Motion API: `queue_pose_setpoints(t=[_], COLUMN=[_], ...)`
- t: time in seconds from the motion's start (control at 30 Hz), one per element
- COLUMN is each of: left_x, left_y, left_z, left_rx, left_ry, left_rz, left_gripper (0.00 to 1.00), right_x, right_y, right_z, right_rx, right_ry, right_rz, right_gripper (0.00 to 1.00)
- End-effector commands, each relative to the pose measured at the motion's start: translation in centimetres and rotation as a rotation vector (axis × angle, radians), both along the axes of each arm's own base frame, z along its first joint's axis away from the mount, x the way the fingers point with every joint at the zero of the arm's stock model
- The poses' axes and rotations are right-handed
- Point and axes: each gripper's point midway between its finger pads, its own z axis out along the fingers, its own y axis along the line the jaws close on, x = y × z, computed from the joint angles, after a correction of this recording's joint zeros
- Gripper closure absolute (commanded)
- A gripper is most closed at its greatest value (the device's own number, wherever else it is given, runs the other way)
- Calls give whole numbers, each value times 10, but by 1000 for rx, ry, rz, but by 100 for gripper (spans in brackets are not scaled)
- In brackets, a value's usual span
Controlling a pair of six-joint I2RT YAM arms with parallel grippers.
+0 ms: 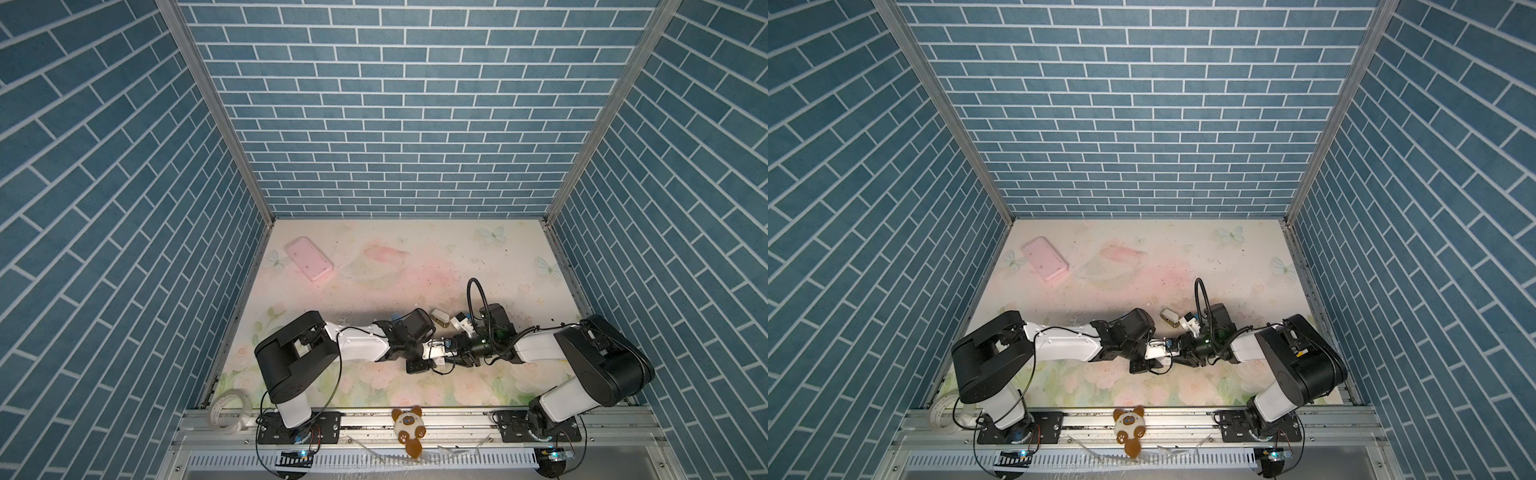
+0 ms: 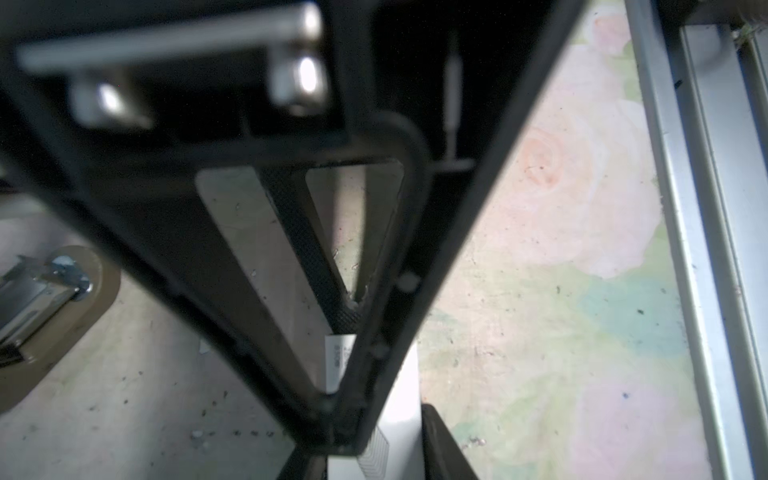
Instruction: Load the staples into the stapler
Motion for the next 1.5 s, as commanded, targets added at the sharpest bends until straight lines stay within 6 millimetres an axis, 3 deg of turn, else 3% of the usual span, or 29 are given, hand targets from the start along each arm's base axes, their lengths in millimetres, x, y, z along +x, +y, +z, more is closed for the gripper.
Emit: queue_pose_setpoints(t=[0.0,0.93,1.47], left_x=[-4,-14,-10], left_y=[4,-1,13], left_z=[-11,-17,17], left_rx=[40,56,71], left_ry=[48,94,-11], left_rz=[2,-26,-73], left_gripper=[64,64,43], right_x=[-4,-7,-5], right_y=[2,8,4], right_z=[-2,-10,-17], right_rx=[9,4,-62], right_ry=[21,35,25], right_rz=[7,19,24], right_gripper=[58,52,51])
